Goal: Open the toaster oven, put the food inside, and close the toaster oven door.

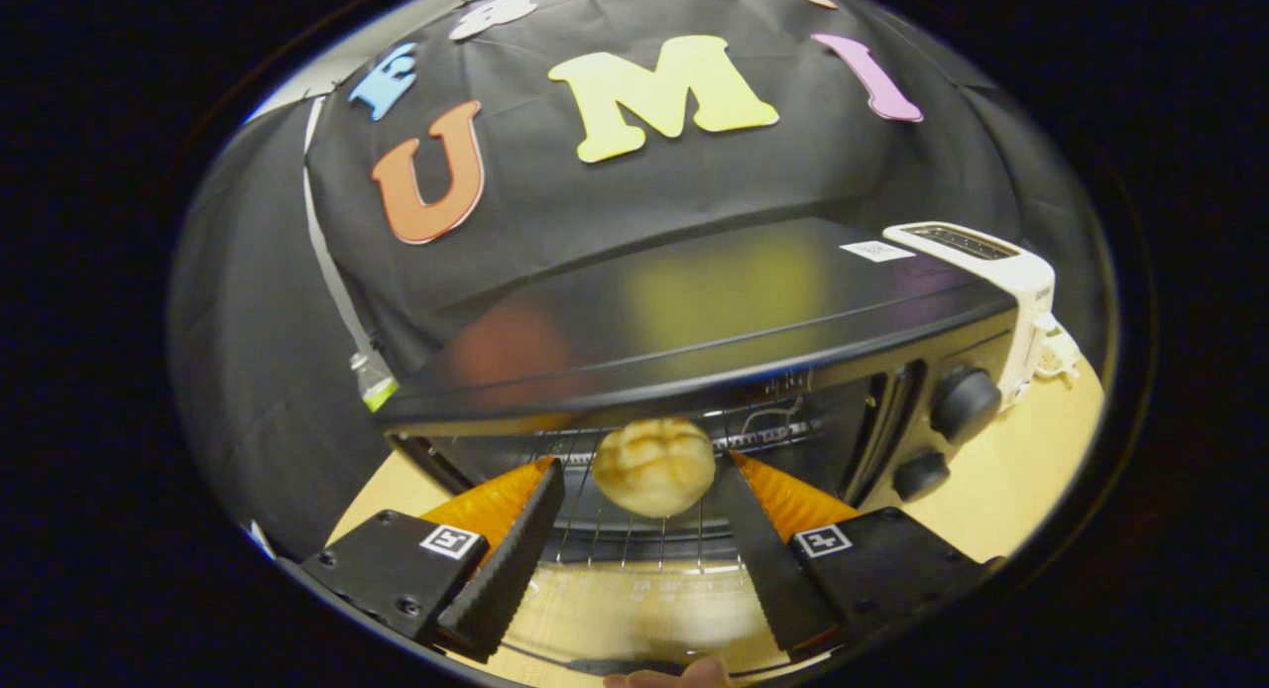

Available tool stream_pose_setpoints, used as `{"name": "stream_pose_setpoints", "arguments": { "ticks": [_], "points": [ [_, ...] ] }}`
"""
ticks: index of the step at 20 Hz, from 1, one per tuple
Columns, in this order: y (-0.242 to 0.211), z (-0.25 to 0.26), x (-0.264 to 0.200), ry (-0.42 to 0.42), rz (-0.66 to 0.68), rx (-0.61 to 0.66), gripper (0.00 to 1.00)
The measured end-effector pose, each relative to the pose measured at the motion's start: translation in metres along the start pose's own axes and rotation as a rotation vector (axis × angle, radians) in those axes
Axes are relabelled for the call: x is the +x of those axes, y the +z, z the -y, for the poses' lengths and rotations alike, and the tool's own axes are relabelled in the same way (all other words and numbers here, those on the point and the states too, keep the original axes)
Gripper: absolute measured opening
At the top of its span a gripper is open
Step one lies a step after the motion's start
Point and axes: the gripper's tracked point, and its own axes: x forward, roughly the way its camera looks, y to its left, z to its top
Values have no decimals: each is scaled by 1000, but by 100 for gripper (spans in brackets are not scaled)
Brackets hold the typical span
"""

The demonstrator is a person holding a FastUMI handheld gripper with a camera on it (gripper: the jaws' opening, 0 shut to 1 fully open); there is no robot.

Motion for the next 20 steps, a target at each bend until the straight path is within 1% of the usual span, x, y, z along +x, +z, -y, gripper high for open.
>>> {"name": "stream_pose_setpoints", "arguments": {
  "ticks": [2,6,10,12,15,18,20],
  "points": [
    [-11,-5,-30,18,11,-6,100],
    [-30,-9,-95,17,35,-22,100],
    [-54,-3,-136,-29,42,-100,100],
    [-75,2,-139,-52,19,-138,100],
    [-113,7,-129,-70,-58,-170,100],
    [-141,11,-115,-84,-138,-172,100],
    [-153,13,-107,-90,-178,-161,100]
  ]
}}
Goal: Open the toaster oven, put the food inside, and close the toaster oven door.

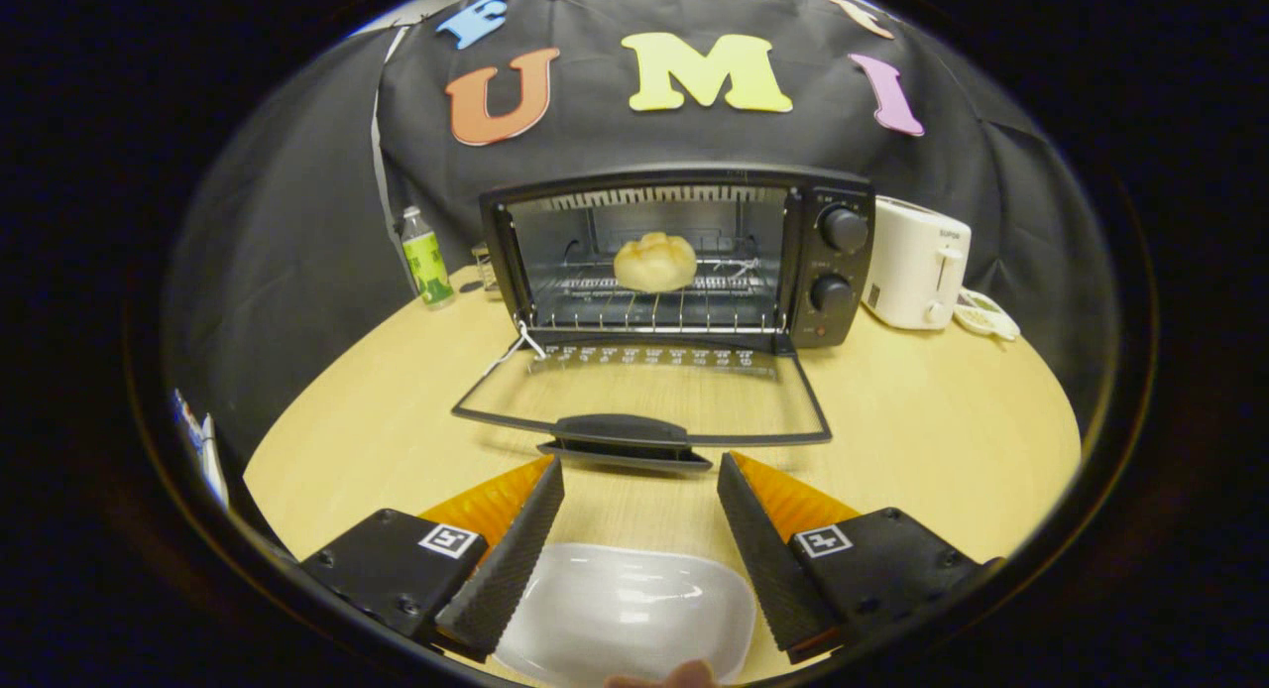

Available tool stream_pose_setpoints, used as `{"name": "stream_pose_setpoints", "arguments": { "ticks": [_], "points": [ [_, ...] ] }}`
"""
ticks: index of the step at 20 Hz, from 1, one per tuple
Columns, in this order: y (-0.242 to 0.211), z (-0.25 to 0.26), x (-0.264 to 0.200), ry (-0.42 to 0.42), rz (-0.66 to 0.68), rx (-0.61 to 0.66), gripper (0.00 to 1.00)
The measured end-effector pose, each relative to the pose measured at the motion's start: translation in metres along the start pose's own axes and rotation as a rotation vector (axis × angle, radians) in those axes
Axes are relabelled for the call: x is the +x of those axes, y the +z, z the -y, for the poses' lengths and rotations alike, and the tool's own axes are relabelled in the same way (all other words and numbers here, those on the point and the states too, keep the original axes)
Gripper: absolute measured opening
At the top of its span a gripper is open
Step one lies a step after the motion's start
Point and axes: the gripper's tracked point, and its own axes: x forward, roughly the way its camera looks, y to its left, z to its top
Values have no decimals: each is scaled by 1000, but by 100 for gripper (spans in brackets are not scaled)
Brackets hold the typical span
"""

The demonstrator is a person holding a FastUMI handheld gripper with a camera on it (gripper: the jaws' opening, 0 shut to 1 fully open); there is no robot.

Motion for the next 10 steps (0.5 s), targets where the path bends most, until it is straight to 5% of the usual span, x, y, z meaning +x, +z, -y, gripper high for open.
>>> {"name": "stream_pose_setpoints", "arguments": {
  "ticks": [10],
  "points": [
    [-8,5,32,-67,-123,12,100]
  ]
}}
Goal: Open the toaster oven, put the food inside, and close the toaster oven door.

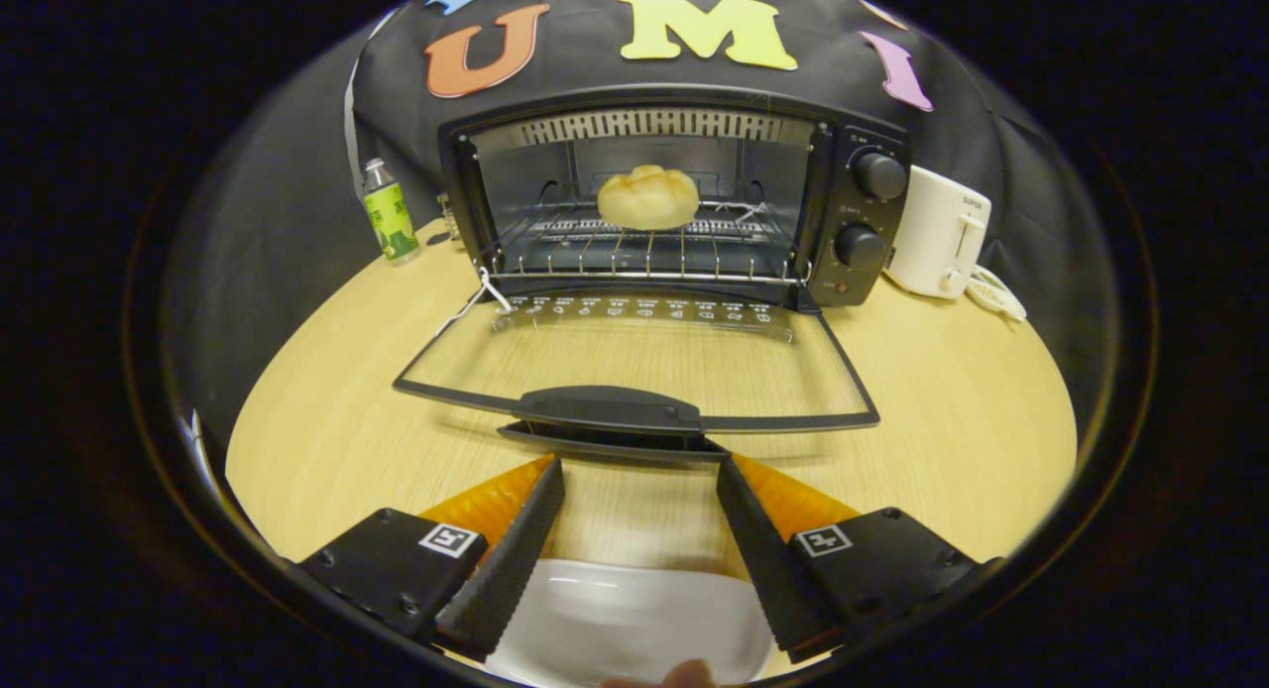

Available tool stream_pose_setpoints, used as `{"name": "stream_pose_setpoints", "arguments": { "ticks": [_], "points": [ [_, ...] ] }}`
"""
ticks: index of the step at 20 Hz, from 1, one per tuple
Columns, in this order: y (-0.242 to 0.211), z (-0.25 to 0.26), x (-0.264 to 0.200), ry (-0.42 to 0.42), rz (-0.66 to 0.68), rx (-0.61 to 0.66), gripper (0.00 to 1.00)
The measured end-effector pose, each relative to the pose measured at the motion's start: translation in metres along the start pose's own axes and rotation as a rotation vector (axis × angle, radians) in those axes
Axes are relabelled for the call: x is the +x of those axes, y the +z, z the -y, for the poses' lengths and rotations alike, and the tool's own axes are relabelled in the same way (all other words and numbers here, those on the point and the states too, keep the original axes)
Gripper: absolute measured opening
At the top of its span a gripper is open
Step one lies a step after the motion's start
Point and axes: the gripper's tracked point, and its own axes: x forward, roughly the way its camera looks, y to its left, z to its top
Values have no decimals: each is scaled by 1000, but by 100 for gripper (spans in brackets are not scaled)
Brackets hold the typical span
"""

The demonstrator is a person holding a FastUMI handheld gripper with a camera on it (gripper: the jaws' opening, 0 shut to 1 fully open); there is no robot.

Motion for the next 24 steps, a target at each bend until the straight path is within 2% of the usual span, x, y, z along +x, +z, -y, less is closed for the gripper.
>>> {"name": "stream_pose_setpoints", "arguments": {
  "ticks": [4,7,10,14,17,24],
  "points": [
    [21,-5,-15,31,58,15,100],
    [54,-8,-32,43,169,18,100],
    [83,-8,-37,75,225,64,100],
    [127,-5,-52,78,309,80,100],
    [148,-10,-74,98,392,84,100],
    [179,-3,-150,69,595,9,100]
  ]
}}
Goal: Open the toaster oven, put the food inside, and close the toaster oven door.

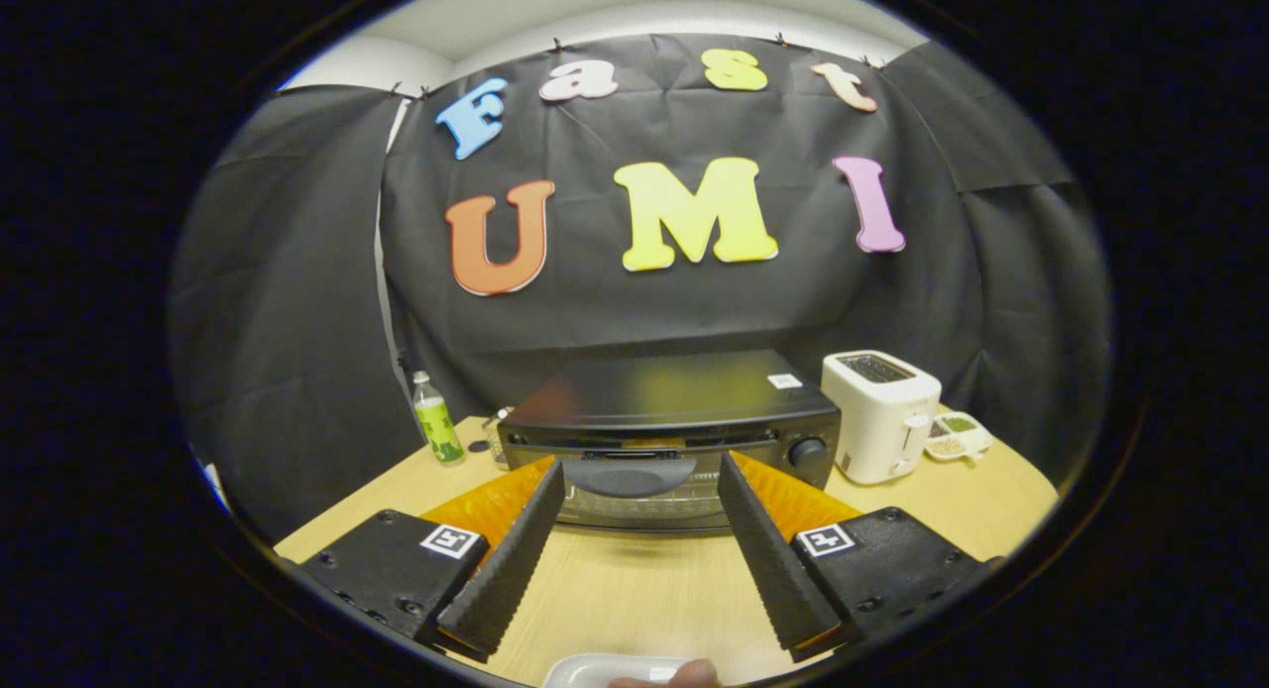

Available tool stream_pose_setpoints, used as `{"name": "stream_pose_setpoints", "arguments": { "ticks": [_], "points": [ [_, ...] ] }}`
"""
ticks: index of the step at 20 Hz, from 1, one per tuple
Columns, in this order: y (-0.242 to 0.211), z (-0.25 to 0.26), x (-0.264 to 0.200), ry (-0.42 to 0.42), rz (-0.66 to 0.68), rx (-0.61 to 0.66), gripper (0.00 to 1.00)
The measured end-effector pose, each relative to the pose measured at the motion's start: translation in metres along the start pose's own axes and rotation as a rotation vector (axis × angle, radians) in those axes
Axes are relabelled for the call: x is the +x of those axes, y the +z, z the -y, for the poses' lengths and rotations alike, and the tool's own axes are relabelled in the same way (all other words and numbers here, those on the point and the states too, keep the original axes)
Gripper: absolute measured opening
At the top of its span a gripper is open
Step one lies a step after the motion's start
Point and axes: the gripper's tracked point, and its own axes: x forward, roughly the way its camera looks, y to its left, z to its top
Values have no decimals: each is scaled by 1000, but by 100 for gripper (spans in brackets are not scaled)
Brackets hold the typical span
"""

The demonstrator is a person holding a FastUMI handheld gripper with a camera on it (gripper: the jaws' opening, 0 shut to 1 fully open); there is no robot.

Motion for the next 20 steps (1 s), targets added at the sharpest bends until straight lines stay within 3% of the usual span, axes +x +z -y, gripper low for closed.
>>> {"name": "stream_pose_setpoints", "arguments": {
  "ticks": [4,12,14,20],
  "points": [
    [42,-1,-44,15,45,25,100],
    [143,15,-144,-83,141,-24,100],
    [149,16,-164,-105,172,-61,100],
    [132,4,-187,-68,170,-63,100]
  ]
}}
